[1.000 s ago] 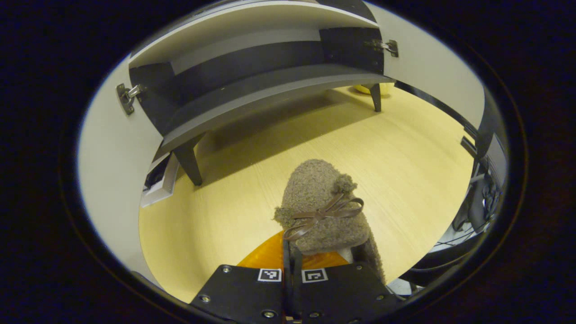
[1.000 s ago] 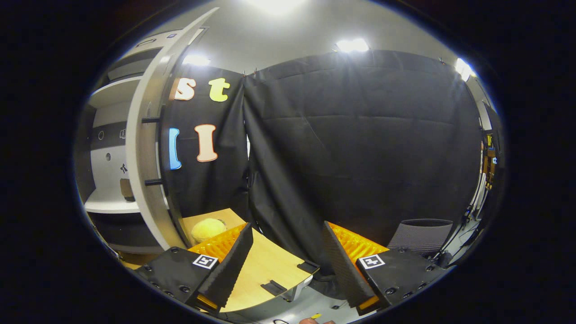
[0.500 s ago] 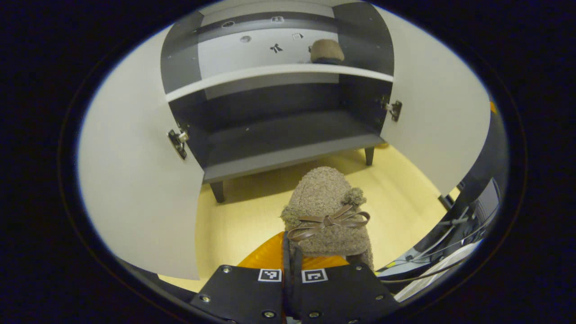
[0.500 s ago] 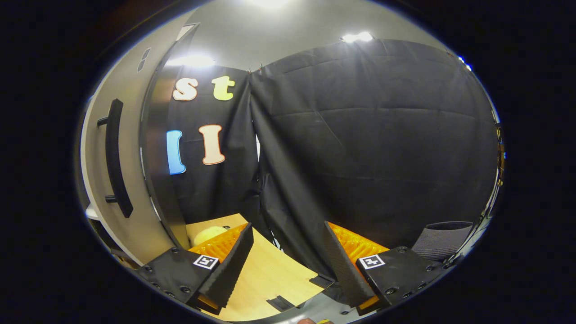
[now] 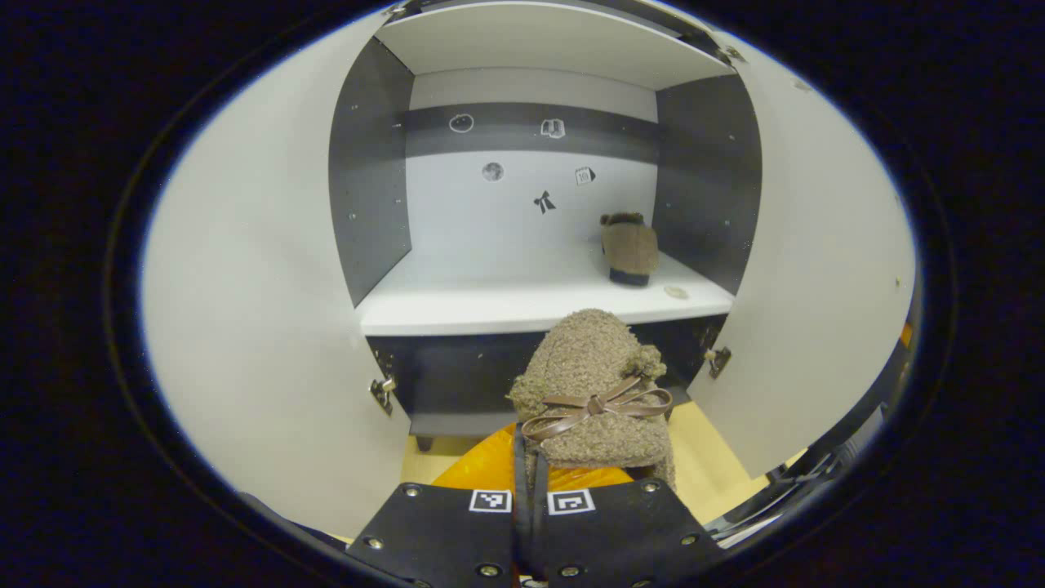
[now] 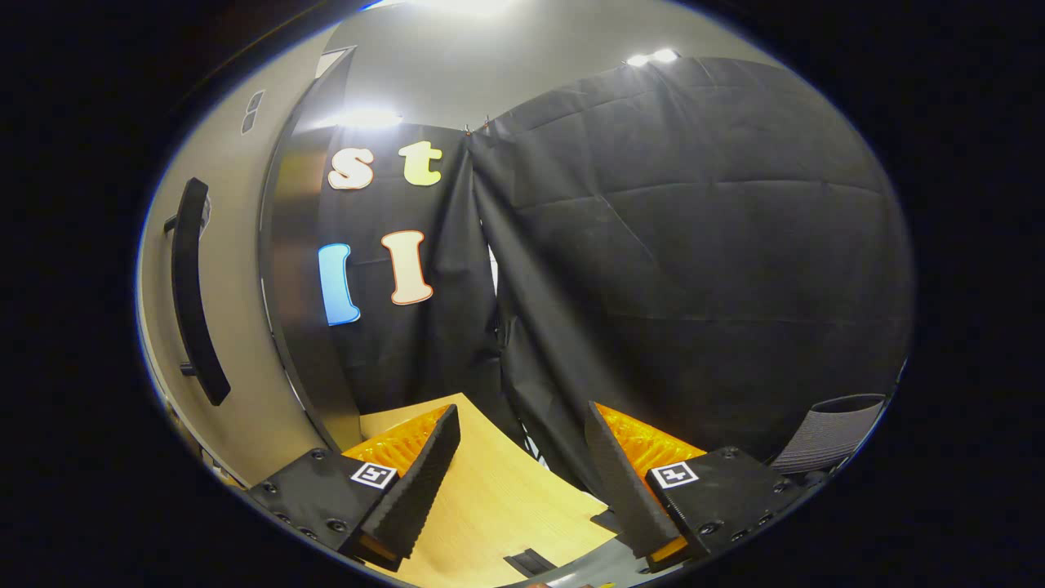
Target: Grab one shoe with the right hand and put it into the shoe cabinet, grab the other shoe with the left hand and put it into the shoe cabinet; then close the right door with the right hand and the left door with the left hand.
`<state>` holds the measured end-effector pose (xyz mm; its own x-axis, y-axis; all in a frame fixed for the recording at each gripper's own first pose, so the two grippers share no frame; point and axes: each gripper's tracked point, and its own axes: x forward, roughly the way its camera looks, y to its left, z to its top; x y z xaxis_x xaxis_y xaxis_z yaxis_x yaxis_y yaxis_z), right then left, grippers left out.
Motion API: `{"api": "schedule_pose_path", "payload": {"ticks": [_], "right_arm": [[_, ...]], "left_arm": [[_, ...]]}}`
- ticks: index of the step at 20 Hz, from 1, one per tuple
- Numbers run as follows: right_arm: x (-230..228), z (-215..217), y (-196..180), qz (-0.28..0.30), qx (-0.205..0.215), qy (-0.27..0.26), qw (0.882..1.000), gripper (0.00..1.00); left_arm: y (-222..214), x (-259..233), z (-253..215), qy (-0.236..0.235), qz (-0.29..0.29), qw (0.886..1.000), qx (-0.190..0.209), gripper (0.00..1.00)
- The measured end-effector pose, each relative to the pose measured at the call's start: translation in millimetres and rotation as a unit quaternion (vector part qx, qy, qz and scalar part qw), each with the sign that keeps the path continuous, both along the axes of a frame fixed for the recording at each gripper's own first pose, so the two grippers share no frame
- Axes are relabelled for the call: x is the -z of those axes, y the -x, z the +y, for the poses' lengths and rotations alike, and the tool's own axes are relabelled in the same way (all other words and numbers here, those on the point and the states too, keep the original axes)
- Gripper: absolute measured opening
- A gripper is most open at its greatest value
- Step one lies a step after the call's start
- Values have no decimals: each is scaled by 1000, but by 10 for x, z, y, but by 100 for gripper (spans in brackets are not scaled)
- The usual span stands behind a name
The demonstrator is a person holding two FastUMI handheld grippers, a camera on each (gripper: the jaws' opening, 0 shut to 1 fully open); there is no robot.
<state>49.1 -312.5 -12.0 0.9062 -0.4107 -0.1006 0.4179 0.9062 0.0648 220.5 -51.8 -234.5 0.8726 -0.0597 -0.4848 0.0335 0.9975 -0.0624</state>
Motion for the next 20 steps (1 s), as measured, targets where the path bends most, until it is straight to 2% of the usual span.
{"api": "schedule_pose_path", "payload": {"ticks": [1,3,6,12,15,17,20], "right_arm": [[6,22,-21,-3,-6,-4,1000,97],[15,76,-92,-9,-21,-18,1000,92],[-114,151,-217,-30,-42,-20,998,98],[-145,240,-160,-36,-39,0,999,98],[-104,371,-101,-47,-35,-20,998,98],[-130,456,-13,-61,-35,-34,997,98],[-114,431,165,-73,-11,-29,997,98]], "left_arm": [[-166,-209,35,1,-14,1000,-5,1],[-400,-379,67,0,-39,999,-15,1],[-817,-681,138,8,-71,997,-26,1],[-1487,-1192,317,-20,-122,992,-33,1],[-2039,-1118,390,-53,-133,989,-26,1],[-2271,-992,403,-60,-122,990,-25,1],[-2558,-846,435,-73,-107,991,-21,1]]}}
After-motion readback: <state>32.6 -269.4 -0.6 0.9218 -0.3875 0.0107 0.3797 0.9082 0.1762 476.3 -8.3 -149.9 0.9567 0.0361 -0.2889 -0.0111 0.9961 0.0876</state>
